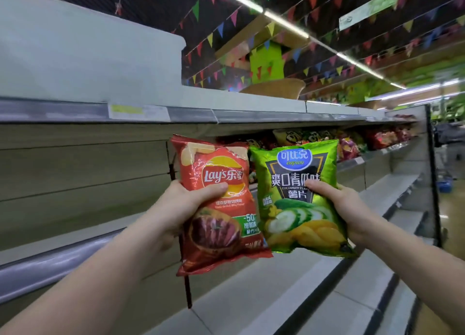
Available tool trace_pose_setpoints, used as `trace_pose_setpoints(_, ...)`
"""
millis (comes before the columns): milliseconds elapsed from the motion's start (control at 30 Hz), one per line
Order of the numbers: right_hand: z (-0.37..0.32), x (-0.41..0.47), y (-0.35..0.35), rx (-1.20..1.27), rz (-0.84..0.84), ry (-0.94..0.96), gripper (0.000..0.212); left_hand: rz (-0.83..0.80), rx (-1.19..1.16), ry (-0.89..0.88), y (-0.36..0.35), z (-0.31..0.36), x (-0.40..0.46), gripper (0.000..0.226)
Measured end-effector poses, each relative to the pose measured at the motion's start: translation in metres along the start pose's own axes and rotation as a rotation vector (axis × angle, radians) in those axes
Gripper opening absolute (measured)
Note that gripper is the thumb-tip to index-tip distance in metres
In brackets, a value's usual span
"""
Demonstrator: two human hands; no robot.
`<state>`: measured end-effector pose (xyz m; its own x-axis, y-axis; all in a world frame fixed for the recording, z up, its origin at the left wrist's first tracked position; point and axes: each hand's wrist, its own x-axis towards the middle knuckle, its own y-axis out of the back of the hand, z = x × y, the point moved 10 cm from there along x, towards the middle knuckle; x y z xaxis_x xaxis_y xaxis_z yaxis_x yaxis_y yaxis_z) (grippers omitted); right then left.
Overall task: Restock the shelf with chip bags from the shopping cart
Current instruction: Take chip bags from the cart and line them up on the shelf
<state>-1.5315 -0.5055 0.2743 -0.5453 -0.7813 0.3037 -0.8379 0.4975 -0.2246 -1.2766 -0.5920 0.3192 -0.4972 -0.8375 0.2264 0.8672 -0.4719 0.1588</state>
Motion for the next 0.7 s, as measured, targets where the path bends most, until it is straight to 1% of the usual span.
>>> trace_pose_setpoints(67, -0.001, 0.022, 0.005, -0.004, 0.01, -0.008, 0.056, -0.029, -0.043, 0.013, -0.005, 0.0, 0.019, 0.067)
trace_pose_setpoints(133, 0.001, 0.045, 0.009, 0.012, 0.007, -0.028, 0.054, -0.042, -0.058, 0.022, -0.009, 0.0, 0.037, 0.067)
trace_pose_setpoints(200, 0.002, 0.069, 0.012, 0.033, -0.005, -0.054, 0.048, -0.039, -0.057, 0.037, -0.012, -0.001, 0.054, 0.066)
trace_pose_setpoints(300, 0.004, 0.107, 0.015, 0.069, -0.028, -0.095, 0.034, -0.015, -0.015, 0.052, -0.018, -0.001, 0.075, 0.06)
trace_pose_setpoints(333, 0.004, 0.121, 0.017, 0.065, -0.032, -0.103, 0.033, -0.003, 0.01, 0.047, -0.019, 0.0, 0.081, 0.06)
trace_pose_setpoints(400, 0.006, 0.15, 0.017, 0.041, -0.061, -0.123, 0.035, 0.02, 0.043, 0.032, -0.021, 0.003, 0.095, 0.061)
trace_pose_setpoints(467, 0.009, 0.181, 0.014, 0.018, -0.108, -0.148, 0.035, 0.058, 0.049, 0.032, -0.025, 0.002, 0.106, 0.058)
trace_pose_setpoints(600, 0.018, 0.239, 0.003, -0.017, -0.225, -0.197, 0.031, 0.133, 0.067, 0.049, -0.04, -0.002, 0.126, 0.056)
trace_pose_setpoints(700, 0.024, 0.277, -0.005, -0.055, -0.296, -0.215, 0.041, 0.242, 0.05, 0.049, -0.048, -0.001, 0.141, 0.049)
